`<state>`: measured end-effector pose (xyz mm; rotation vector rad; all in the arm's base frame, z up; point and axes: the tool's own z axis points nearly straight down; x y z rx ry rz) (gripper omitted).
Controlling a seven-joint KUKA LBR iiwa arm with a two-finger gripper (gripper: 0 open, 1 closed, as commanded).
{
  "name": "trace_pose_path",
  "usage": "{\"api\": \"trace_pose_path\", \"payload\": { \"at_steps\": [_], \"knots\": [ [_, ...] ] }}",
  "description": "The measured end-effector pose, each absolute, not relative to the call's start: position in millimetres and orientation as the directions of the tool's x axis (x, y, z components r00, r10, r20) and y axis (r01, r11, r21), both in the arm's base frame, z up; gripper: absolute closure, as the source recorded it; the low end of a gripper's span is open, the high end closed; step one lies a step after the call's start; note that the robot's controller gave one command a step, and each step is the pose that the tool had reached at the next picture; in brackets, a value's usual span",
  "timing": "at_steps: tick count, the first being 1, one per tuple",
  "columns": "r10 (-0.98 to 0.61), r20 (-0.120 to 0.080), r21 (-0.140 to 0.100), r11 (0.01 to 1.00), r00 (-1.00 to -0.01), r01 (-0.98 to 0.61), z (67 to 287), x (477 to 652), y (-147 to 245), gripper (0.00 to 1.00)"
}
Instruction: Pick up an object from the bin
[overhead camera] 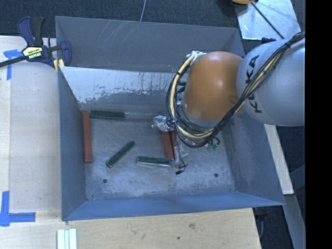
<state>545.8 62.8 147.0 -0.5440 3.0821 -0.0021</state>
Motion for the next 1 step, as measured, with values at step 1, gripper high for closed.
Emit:
{"api": "trace_pose_path", "payload": {
  "at_steps": [1],
  "knots": [
    [-0.494,-0.003,0.0,0.869,-0.869,-0.494,71.0,567.0,47.0,1.0]
  ]
}}
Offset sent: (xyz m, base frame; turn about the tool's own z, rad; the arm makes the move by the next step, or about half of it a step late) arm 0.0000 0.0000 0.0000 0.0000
